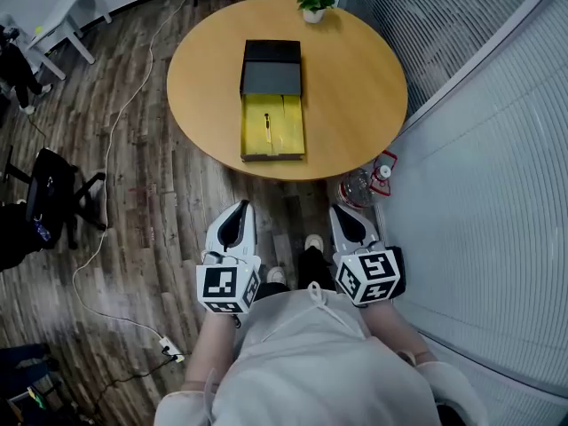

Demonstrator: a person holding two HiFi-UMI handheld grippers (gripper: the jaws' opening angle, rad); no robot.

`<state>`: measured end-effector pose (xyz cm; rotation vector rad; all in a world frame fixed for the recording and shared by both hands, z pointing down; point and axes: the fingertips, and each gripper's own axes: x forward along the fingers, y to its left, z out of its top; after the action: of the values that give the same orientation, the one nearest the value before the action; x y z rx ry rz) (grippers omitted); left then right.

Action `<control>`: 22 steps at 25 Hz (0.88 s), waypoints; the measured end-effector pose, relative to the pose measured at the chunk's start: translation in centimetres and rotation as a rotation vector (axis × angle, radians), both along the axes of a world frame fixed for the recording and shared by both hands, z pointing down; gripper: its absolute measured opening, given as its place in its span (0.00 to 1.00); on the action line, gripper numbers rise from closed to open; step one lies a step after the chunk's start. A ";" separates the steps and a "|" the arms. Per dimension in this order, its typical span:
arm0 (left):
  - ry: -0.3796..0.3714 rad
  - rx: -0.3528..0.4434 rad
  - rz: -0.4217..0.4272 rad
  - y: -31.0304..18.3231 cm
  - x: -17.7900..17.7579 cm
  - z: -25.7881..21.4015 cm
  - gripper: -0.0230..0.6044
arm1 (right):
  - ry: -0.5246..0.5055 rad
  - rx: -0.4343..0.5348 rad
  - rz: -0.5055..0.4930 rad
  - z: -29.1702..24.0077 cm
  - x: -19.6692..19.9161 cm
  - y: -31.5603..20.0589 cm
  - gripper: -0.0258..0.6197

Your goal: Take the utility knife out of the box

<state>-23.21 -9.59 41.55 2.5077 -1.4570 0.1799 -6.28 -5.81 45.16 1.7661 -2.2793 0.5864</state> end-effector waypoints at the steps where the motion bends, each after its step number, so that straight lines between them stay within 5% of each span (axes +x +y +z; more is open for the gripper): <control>1: -0.006 -0.005 0.000 -0.9 0.2 0.3 0.05 | -0.006 -0.006 0.000 0.3 0.2 -1.0 0.04; 15: -0.063 -0.026 -0.113 -18.4 6.0 2.5 0.04 | -0.024 0.035 -0.152 0.7 5.6 -22.3 0.04; 22: -0.087 -0.150 -0.143 -25.1 8.5 7.3 0.04 | -0.020 0.035 -0.232 2.4 7.8 -30.8 0.04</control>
<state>-14.73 -34.70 48.86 2.2940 -1.5866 0.3622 1.50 -36.58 47.54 1.4862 -2.4753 0.5244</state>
